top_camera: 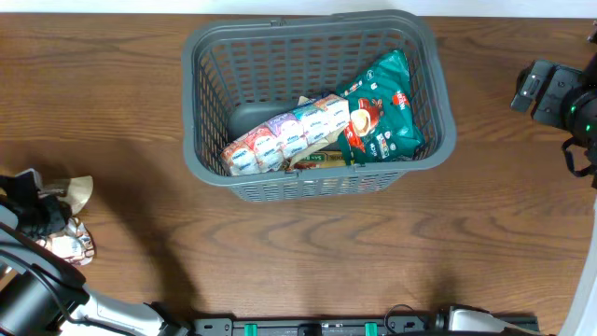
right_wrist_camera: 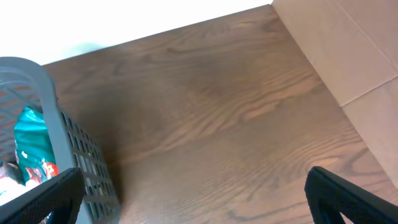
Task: Pack container
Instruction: 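Grasp the second PanTree snack bag with the left gripper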
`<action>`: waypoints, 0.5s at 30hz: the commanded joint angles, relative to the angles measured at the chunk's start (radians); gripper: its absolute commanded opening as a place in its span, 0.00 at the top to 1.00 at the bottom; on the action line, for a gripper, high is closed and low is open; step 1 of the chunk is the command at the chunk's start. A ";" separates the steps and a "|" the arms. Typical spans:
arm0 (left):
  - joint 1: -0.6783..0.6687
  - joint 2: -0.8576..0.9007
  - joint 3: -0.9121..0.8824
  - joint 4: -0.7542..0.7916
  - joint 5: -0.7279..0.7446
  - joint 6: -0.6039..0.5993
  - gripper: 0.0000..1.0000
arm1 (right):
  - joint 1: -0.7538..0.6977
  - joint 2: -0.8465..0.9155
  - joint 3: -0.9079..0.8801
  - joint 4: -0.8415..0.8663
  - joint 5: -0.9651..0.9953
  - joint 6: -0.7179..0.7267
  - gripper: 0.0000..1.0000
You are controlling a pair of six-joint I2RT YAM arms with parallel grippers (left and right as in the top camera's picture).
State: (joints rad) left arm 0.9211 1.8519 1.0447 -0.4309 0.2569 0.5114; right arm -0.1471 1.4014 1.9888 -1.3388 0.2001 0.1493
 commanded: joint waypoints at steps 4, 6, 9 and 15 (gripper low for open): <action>-0.004 0.046 -0.010 -0.013 0.047 -0.214 0.94 | -0.006 0.001 0.012 -0.001 0.013 0.010 0.01; -0.004 0.025 0.013 -0.016 0.050 -0.270 0.94 | -0.006 0.001 0.012 -0.001 0.013 0.010 0.01; -0.008 -0.023 0.061 -0.032 0.049 -0.335 0.95 | -0.006 0.001 0.012 -0.001 0.013 0.010 0.01; -0.047 -0.138 0.157 -0.100 0.047 -0.346 0.94 | -0.006 0.001 0.012 -0.001 0.013 0.010 0.01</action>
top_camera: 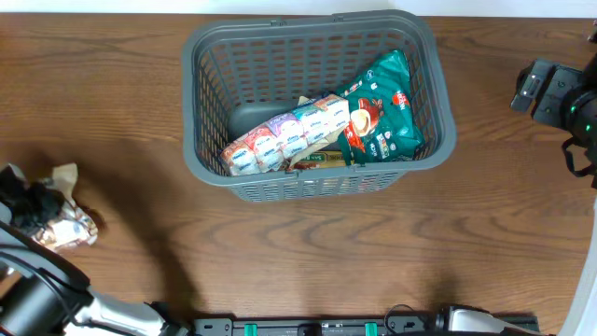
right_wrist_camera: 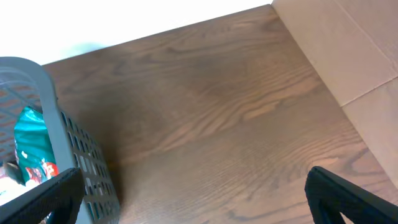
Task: Pack container
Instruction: 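Grasp the second PanTree snack bag with the left gripper, then carry the snack bag into the basket and release it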
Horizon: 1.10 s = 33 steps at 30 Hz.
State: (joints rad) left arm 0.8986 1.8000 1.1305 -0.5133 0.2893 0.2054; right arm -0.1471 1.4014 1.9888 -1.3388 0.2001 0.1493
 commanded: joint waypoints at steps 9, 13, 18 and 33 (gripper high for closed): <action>-0.152 -0.185 0.300 -0.212 0.018 -0.078 0.94 | -0.006 0.001 0.012 -0.001 0.013 0.010 0.01; -0.243 -0.186 0.439 -0.299 0.017 -0.101 0.94 | -0.006 0.001 0.012 -0.001 0.013 0.010 0.01; -0.362 -0.186 0.622 -0.372 0.018 -0.122 0.95 | -0.006 0.001 0.012 -0.001 0.013 0.010 0.01; -0.751 -0.186 1.018 -0.406 0.105 -0.036 0.94 | -0.006 0.001 0.012 -0.001 0.013 0.010 0.01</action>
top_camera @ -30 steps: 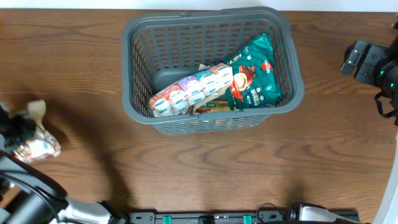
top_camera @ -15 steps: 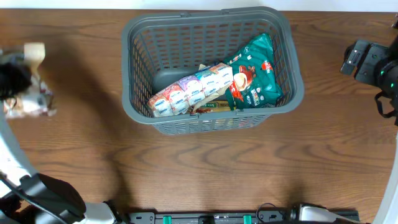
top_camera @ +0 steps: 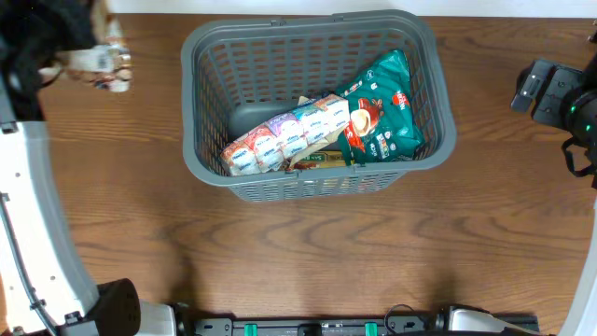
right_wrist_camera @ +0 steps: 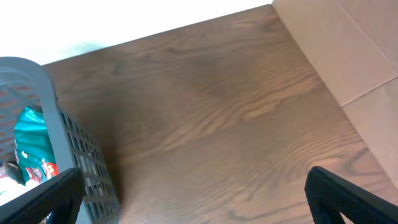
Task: Pack container
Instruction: 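Carry the snack bag into the basket and release it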
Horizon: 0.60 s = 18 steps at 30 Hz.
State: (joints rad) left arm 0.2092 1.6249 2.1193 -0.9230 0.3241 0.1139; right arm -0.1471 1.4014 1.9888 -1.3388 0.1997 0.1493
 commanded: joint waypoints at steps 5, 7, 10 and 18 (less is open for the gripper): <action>-0.185 -0.011 0.032 0.009 0.142 0.138 0.94 | -0.006 0.001 0.012 -0.001 0.013 0.010 0.01; -0.238 -0.011 0.032 0.006 0.158 0.190 0.94 | -0.006 0.001 0.012 -0.001 0.013 0.010 0.01; -0.311 -0.011 0.032 0.003 0.191 0.259 0.94 | -0.006 0.001 0.012 -0.001 0.013 0.010 0.01; -0.468 0.023 0.032 -0.005 0.192 0.324 0.94 | -0.006 0.001 0.012 -0.001 0.013 0.010 0.01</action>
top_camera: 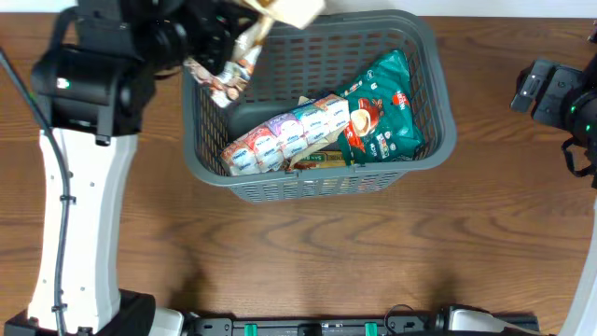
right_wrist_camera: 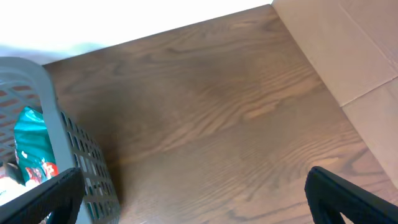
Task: Pack container
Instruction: 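Carry the snack bag into the basket and release it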
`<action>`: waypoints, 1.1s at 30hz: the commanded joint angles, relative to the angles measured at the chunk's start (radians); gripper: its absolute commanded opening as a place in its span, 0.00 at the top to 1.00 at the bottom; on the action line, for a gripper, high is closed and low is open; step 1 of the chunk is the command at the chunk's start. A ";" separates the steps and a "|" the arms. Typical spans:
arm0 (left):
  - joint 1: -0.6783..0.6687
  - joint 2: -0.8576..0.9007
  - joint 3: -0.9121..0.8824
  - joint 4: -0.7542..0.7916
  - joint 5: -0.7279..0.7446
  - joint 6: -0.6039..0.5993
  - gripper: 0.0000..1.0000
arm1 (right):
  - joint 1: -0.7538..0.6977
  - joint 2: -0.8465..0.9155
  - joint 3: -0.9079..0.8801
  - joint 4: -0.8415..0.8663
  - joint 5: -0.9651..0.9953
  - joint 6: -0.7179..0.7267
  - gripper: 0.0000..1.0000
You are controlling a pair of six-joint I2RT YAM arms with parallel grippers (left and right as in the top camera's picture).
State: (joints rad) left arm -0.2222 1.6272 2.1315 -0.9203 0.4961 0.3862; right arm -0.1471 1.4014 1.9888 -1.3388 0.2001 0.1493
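Note:
My left gripper (top_camera: 216, 45) is raised over the back left corner of the grey basket (top_camera: 308, 187) and is shut on a shiny crinkled snack packet (top_camera: 229, 73) with a tan end (top_camera: 291, 11). The packet hangs above the basket's left rim. Inside the basket lie a pastel multi-pack (top_camera: 284, 135), a green bag (top_camera: 382, 107) and a dark grey item (top_camera: 247, 117). My right gripper (right_wrist_camera: 193, 199) is open over bare table, right of the basket (right_wrist_camera: 62, 143), with nothing between its fingers.
The left arm's white link (top_camera: 79, 215) stretches over the table's left side. A cardboard surface (right_wrist_camera: 354, 50) borders the table at the far right. The right arm (top_camera: 560, 93) stands at the table's right edge.
My left gripper, with the packet in it, was over the table's back left corner. It is now further right, over the basket's back left rim. The right arm is unmoved.
My left gripper was down at the shiny packet on the table's front left edge, and stayed there at the following moment. Later it held the packet up at the back left corner. Now the packet hangs over the basket. The right gripper stayed open throughout.

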 commanded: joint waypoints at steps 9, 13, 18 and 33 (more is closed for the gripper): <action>-0.122 0.137 0.019 -0.131 0.005 0.157 0.94 | -0.006 0.001 0.012 -0.001 0.013 0.010 0.01; -0.122 0.211 0.019 -0.211 0.001 0.197 0.94 | -0.006 0.001 0.012 -0.001 0.013 0.010 0.01; -0.122 0.288 0.019 -0.269 0.001 0.197 0.94 | -0.006 0.001 0.012 -0.001 0.013 0.010 0.01; -0.122 0.345 0.019 -0.313 0.001 0.188 0.01 | -0.006 0.001 0.012 -0.001 0.013 0.010 0.01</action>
State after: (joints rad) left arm -0.3435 1.9732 2.1338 -1.2213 0.4934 0.5770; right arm -0.1471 1.4014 1.9888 -1.3388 0.2001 0.1493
